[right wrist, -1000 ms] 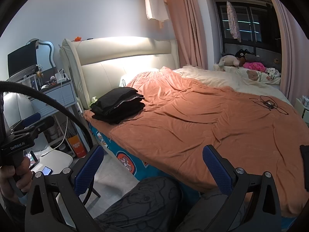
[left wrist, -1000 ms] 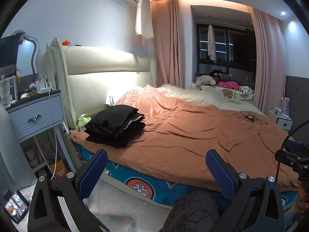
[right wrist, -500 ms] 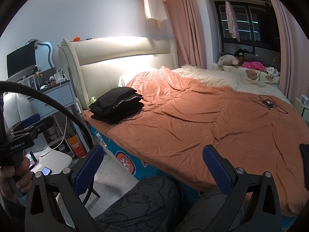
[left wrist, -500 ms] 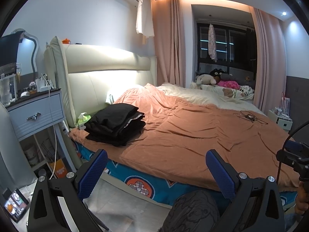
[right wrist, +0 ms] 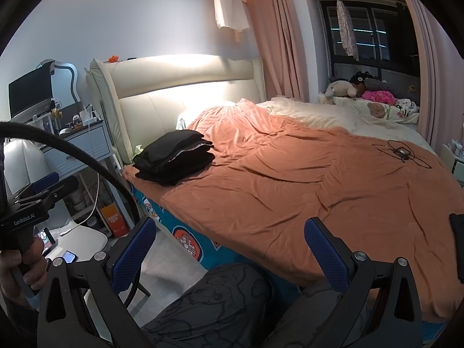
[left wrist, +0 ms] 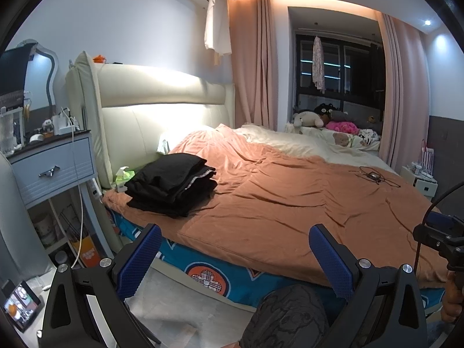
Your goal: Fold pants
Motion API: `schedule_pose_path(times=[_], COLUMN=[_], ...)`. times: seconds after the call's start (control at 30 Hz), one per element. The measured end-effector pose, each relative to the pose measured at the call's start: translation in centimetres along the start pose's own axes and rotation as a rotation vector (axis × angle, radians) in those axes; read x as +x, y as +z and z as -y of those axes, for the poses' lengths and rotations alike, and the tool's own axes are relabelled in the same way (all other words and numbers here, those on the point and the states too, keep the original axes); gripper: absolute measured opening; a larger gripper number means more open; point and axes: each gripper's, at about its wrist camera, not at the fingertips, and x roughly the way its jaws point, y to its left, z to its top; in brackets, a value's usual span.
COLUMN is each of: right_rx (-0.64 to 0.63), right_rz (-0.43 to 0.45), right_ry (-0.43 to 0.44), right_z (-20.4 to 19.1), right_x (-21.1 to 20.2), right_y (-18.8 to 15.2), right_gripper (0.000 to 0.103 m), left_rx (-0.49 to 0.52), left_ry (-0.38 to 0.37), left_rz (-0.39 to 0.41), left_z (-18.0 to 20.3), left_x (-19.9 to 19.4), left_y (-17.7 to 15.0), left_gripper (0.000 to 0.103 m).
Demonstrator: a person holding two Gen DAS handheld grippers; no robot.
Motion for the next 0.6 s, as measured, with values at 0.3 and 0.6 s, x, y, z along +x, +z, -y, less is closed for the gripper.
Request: schedule_pose_path(times=[0.3, 0.6], right_rx=[0.0, 0.007], right_rz=[0.0, -0.005], right_ry=[0.002, 0.001], right_z=[0.11, 0.32], right_x=[-0.11, -0.05], right_y=[-0.06, 0.02], right_gripper=[0.103, 0.103], left_rx=[-0.004, 0.017], left_ry=[-0.005, -0.019], left_rz=[-0.002, 0.001], left_z=[-0.23, 0.32], left_x=[0.02, -0.06], left_y=[-0.12, -0.52], left_gripper=[0.103, 0.103])
